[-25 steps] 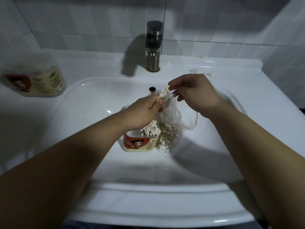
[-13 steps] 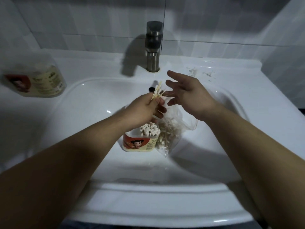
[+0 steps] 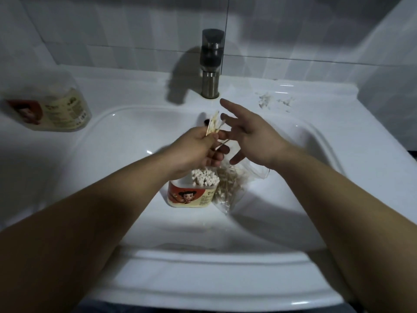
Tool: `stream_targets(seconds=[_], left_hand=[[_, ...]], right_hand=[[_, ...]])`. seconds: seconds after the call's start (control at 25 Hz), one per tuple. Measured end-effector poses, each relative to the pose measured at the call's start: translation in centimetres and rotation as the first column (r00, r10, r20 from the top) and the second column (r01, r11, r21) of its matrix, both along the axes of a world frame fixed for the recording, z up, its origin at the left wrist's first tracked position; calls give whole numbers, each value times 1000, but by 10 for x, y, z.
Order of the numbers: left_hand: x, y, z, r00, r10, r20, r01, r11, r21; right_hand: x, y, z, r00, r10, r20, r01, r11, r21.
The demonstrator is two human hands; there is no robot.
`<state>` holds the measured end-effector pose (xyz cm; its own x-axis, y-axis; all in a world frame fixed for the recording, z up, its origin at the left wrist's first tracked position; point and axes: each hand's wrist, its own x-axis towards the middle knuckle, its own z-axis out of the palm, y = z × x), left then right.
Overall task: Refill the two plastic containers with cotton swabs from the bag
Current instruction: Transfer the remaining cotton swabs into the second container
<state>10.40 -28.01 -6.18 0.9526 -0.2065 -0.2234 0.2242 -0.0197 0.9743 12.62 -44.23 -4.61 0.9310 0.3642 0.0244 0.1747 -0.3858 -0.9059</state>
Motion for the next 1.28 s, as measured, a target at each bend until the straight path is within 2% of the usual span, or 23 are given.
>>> stream_targets(seconds=[0.12,0.28,0.4,0.56,0.68,0.84,0.96,1.04,1.16,1.24,1.28], left_hand=[[-1,-4,-4,999,-46,-26,47,999,24],[1,-1,-3,997,-16,-77,16,1000,1],[2,3,-4,994,-72,-77,75,997,37],[3,4,-6,988,-142,-62,146,987,63],[2,3,-3,990,-128,-63,132,990,54],[3,3,0,990,-100,-104,105,994,37],[3,3,-2,992,-88,-86,94,994,62],[3,3,-5,992,-95,-82,101,992,78],[5,4,-7,995,-82,-60,89,990,113],[5,6,-6,998,-55,-28,58,987,152],[6,7,-5,999,-45,-11,46,982,183]], right_hand=[[0,3,-4,999,17,38,-15,997,-70],[6,0,-6,989,-40,142,47,998,-47],[7,-1,-6,982,18,186,7,991,-135],[3,1,-6,987,46,153,-30,994,-101],[6,1,-8,987,76,140,-58,989,-133],[5,1,-8,994,79,75,-74,995,-66],[5,0,-6,992,98,75,-90,991,-95],[4,-1,-3,992,44,122,-33,995,-94],[4,-7,10,941,-186,282,229,965,-127],[5,-14,18,914,-265,309,350,898,-265],[6,-17,18,928,-249,278,344,860,-376]])
